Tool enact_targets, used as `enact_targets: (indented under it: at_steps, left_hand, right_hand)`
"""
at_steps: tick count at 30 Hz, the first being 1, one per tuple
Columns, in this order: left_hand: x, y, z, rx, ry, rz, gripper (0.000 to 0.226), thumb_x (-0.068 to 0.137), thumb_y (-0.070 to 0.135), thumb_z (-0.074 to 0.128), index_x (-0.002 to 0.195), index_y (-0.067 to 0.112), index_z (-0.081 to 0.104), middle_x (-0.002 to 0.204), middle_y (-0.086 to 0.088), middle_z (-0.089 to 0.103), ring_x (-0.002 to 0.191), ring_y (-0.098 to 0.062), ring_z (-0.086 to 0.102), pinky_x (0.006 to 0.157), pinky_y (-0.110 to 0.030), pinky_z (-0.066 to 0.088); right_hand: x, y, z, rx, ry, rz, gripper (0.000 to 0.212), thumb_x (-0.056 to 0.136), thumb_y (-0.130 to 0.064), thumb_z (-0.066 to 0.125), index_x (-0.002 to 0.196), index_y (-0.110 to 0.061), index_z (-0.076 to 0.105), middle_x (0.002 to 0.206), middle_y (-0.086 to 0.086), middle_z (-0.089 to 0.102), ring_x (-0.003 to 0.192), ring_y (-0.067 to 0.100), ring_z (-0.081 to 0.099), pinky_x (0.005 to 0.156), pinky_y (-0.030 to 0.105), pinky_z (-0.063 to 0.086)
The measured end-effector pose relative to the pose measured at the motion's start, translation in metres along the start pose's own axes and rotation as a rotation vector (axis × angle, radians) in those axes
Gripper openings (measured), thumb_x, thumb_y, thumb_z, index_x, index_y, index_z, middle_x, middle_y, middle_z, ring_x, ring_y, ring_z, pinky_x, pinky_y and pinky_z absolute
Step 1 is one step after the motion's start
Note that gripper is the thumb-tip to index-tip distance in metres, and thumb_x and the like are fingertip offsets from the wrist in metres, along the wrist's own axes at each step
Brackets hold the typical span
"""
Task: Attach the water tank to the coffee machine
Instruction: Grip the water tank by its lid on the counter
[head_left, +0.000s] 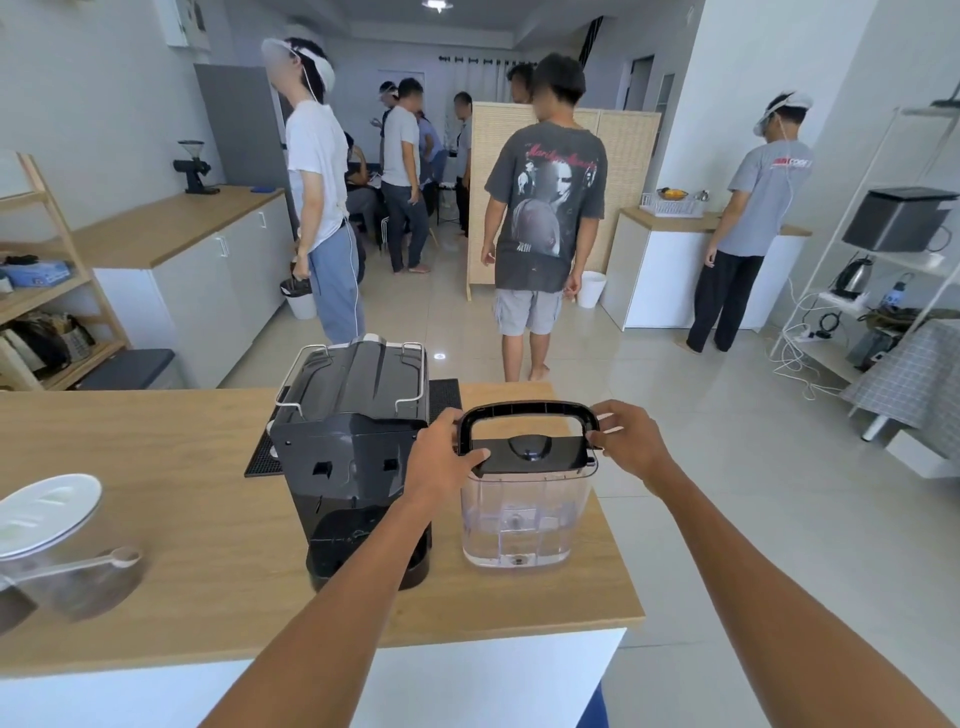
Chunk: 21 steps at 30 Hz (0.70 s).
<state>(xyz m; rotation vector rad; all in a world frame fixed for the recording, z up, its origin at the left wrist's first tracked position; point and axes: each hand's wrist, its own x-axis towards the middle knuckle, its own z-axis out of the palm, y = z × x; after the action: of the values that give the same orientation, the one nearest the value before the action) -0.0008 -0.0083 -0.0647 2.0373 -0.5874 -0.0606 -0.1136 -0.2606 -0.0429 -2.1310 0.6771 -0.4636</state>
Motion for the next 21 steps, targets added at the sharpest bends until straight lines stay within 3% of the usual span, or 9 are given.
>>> enact_targets:
  at_steps: [4, 8, 11, 14, 18, 21]
  left_hand:
    - [0.001, -0.001, -0.003, 0.124, 0.013, 0.129, 0.046, 0.08, 0.026, 0.079, 0.121, 0.023, 0.057, 0.097, 0.002, 0.073, 0.088, -0.016, 0.069, 0.08, -0.039, 0.057]
    - [0.003, -0.005, -0.008, 0.166, -0.031, 0.223, 0.053, 0.084, 0.03, 0.074, 0.133, 0.028, 0.054, 0.099, 0.005, 0.073, 0.084, -0.014, 0.071, 0.079, -0.039, 0.06]
    - [0.004, -0.009, -0.011, 0.129, -0.076, 0.214, 0.054, 0.079, 0.023, 0.08, 0.125, 0.034, 0.053, 0.092, 0.011, 0.069, 0.076, -0.008, 0.071, 0.077, -0.039, 0.061]
    - [0.008, -0.01, -0.012, 0.139, -0.112, 0.23, 0.046, 0.078, 0.025, 0.081, 0.114, 0.035, 0.053, 0.095, 0.006, 0.072, 0.077, -0.013, 0.071, 0.077, -0.042, 0.061]
    - [0.005, -0.007, -0.013, 0.222, -0.128, 0.308, 0.048, 0.075, 0.061, 0.07, 0.115, 0.039, 0.056, 0.098, 0.012, 0.073, 0.084, -0.008, 0.069, 0.077, -0.035, 0.06]
    - [0.004, -0.005, -0.012, 0.181, -0.112, 0.294, 0.056, 0.081, 0.071, 0.054, 0.122, 0.034, 0.064, 0.108, 0.014, 0.074, 0.095, -0.005, 0.069, 0.084, -0.033, 0.058]
  right_hand:
    - [-0.001, 0.0, 0.0, -0.045, 0.012, -0.063, 0.035, 0.082, 0.0, 0.076, 0.096, -0.031, 0.068, 0.083, 0.01, 0.072, 0.075, 0.027, 0.068, 0.076, 0.036, 0.056]
    - [-0.003, 0.003, -0.001, -0.049, 0.015, -0.094, 0.036, 0.083, -0.001, 0.078, 0.114, -0.018, 0.075, 0.09, 0.017, 0.075, 0.082, 0.033, 0.074, 0.081, 0.046, 0.062]
    - [-0.006, 0.007, -0.001, -0.072, 0.029, -0.12, 0.035, 0.082, -0.004, 0.081, 0.114, -0.016, 0.076, 0.087, 0.013, 0.077, 0.078, 0.028, 0.076, 0.081, 0.047, 0.062]
    - [-0.009, 0.009, -0.003, -0.074, 0.043, -0.141, 0.028, 0.083, -0.001, 0.079, 0.106, -0.017, 0.079, 0.079, 0.007, 0.077, 0.07, 0.021, 0.075, 0.076, 0.047, 0.062]
    - [-0.013, 0.009, -0.008, -0.098, 0.002, -0.148, 0.025, 0.084, -0.005, 0.079, 0.104, -0.02, 0.082, 0.081, 0.005, 0.078, 0.067, 0.014, 0.073, 0.077, 0.046, 0.061]
    - [-0.015, 0.01, -0.013, -0.091, -0.042, -0.151, 0.026, 0.085, -0.013, 0.08, 0.11, -0.02, 0.082, 0.09, 0.006, 0.08, 0.077, 0.015, 0.075, 0.085, 0.043, 0.061]
